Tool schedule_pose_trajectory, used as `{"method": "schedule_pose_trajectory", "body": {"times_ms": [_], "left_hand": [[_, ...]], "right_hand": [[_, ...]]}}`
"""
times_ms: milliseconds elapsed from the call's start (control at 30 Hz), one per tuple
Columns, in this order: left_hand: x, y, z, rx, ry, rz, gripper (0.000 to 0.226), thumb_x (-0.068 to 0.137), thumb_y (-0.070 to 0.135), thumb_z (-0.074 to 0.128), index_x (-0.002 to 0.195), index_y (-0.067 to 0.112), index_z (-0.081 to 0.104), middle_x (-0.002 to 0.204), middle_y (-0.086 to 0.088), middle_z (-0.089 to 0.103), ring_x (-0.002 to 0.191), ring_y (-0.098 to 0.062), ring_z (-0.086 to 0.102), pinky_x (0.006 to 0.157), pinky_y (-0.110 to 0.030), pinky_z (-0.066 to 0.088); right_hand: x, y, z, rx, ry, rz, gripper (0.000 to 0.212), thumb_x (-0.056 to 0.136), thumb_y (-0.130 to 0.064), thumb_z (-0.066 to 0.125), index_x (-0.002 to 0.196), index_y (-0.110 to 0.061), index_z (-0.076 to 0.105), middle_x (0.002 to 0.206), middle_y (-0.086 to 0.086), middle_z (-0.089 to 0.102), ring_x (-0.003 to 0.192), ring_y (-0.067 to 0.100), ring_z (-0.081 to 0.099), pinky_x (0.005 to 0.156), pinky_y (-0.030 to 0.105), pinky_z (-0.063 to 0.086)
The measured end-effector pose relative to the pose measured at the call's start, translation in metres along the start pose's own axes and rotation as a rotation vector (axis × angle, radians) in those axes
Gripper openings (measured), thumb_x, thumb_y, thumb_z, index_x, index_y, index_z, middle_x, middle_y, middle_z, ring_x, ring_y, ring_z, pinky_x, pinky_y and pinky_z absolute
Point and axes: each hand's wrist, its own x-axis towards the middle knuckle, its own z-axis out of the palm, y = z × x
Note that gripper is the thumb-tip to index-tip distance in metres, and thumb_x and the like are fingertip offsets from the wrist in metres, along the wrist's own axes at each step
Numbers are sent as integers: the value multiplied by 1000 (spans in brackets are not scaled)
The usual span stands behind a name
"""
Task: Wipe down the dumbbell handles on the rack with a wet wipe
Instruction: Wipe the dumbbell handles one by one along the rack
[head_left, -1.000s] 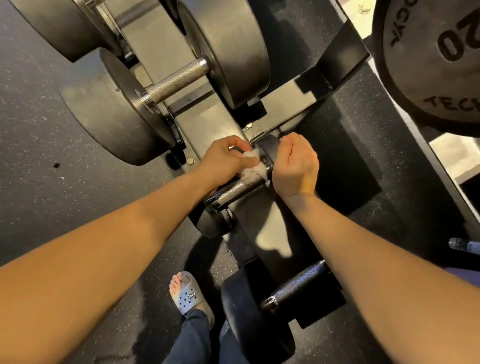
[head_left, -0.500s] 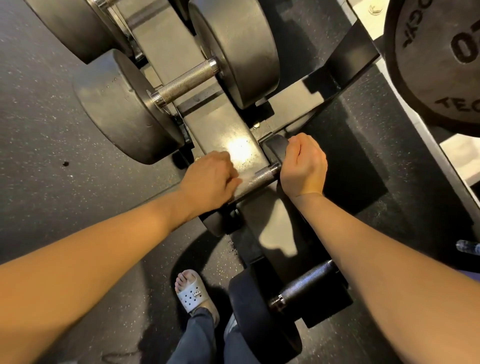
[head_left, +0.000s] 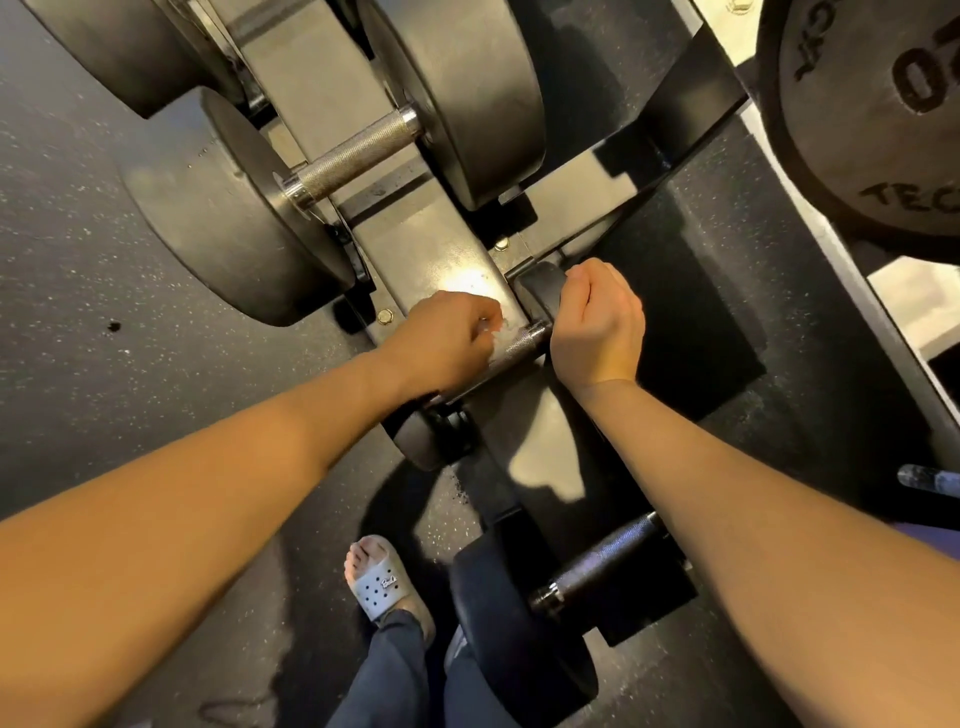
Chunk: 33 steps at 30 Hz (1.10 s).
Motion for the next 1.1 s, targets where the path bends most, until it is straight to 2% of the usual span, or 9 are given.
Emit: {"method": "schedule_pose_trajectory", "body": {"times_ms": [100,200,367,500,600,800,900,1000,1100], "left_hand": [[-16,-18,-20,239,-206,54,16,91,9,59,87,24,61,78,3,59,75,-19,59,73,-32,49],[-15,-17,-28,350,-308,-8,12,89,11,60,95,15,69,80,3,58,73,-15,58,69,-28,47],[11,3,-10,-279,5,-237,12,94,11,63,90,21,66,82,1,64,77,-16,64,74,-31,53],[6,7,8,-227,44,-140,25,91,17,68,76,30,52,70,7,52,67,-14,49,62,-31,39],[-8,-8,-6,-207,-89,-137,24,96,16,66,77,24,53,72,7,52,67,-11,49,63,-27,41],[-31,-14,-36,458,-359,20,3,95,21,60,92,22,60,94,2,58,91,-19,57,85,-35,48],[-24,11,-38,642,-398,-62,21,91,34,61,108,24,68,96,0,59,91,-19,52,85,-36,46],[-24,28,-33,384,-225,-289,19,86,26,66,102,18,70,90,-1,64,87,-23,61,77,-34,46],[-31,33,-24,28,61,-361,6,88,19,69,93,15,69,88,-2,67,85,-22,64,72,-29,45]], "right_hand": [[0,0,1,28,4,2,31,99,-23,37,69,-17,43,65,-6,39,63,15,39,59,28,29],[1,2,3,31,10,22,32,98,-22,36,68,-16,43,65,-7,39,62,12,39,59,28,30],[4,8,5,-103,54,-6,36,97,-26,31,78,-10,57,72,-4,51,68,3,39,66,21,32],[2,3,4,36,24,36,28,97,-15,38,73,-15,51,68,-12,40,62,4,36,61,15,27],[-1,-1,0,-21,27,-79,28,97,0,43,76,-6,61,70,-1,49,63,11,41,65,17,25],[-1,1,0,-59,70,-76,31,100,-30,31,75,-19,44,69,-10,37,62,12,37,62,27,27],[-3,-4,-4,-88,25,-24,35,102,-36,29,78,-20,48,72,-10,42,70,14,45,65,37,41],[-8,-17,-18,-72,-57,34,28,106,-32,39,88,-19,55,86,-4,52,81,14,52,80,44,52],[-37,-26,-33,-146,154,-66,11,102,-24,54,105,-17,61,106,0,56,95,13,54,88,34,50]]}}
